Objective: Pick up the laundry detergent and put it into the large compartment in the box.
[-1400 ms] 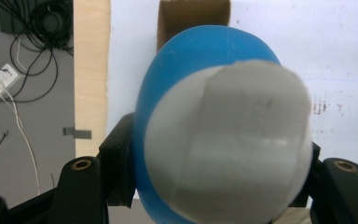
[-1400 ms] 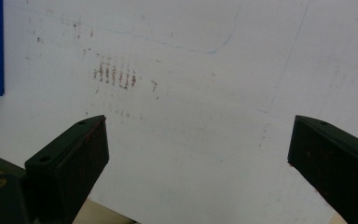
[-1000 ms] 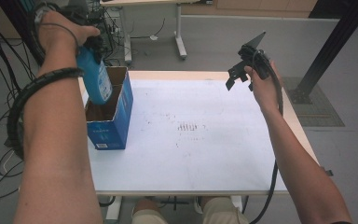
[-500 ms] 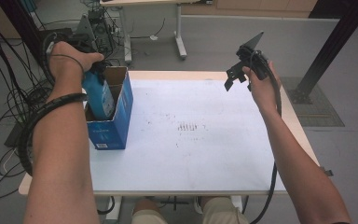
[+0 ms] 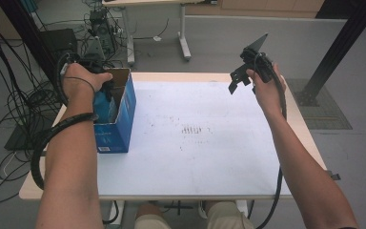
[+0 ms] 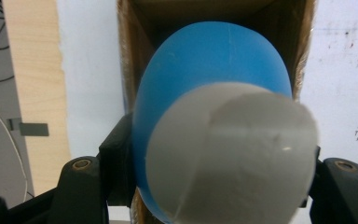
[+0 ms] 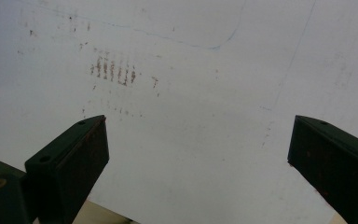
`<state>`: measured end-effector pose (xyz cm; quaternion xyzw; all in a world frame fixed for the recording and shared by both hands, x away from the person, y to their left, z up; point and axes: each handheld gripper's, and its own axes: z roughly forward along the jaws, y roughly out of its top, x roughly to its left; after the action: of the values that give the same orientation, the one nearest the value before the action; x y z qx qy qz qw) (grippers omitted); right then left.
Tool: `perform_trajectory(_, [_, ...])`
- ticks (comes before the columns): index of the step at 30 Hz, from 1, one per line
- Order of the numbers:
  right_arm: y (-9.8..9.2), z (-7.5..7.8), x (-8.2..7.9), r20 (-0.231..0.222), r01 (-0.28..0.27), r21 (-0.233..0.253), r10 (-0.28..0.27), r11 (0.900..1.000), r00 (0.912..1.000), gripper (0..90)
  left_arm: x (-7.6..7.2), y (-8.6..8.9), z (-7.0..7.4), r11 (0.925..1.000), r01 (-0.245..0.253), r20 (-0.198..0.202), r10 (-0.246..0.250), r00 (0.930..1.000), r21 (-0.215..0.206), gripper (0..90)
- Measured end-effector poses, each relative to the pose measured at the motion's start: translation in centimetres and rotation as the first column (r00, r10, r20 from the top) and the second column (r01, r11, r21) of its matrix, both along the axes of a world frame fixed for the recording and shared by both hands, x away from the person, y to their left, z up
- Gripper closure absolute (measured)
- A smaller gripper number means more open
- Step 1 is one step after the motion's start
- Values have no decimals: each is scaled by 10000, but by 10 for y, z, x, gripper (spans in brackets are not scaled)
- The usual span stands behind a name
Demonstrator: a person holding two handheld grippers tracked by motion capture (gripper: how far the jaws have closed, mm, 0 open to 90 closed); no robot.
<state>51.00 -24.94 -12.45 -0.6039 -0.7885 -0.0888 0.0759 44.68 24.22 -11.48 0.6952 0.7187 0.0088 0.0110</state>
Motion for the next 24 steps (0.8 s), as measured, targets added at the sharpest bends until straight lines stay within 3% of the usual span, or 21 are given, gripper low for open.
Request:
perform_trajectory(13, [-3,-6,1,-109,40,34,-40,10000,9999,50,-2,-4,-25,10000,34,-38,-35,10000,-58,372])
perform_trajectory(21, [-5,-8,0,-131,87,27,-87,10000,9999,50,-2,-4,-41,10000,52,-316,-54,9995,-61,371])
perform_trajectory(24, [-4,-9,0,-147,76,8,-76,10000,9999,50,-4,-3,-42,10000,29,-245,-31,9997,-81,370])
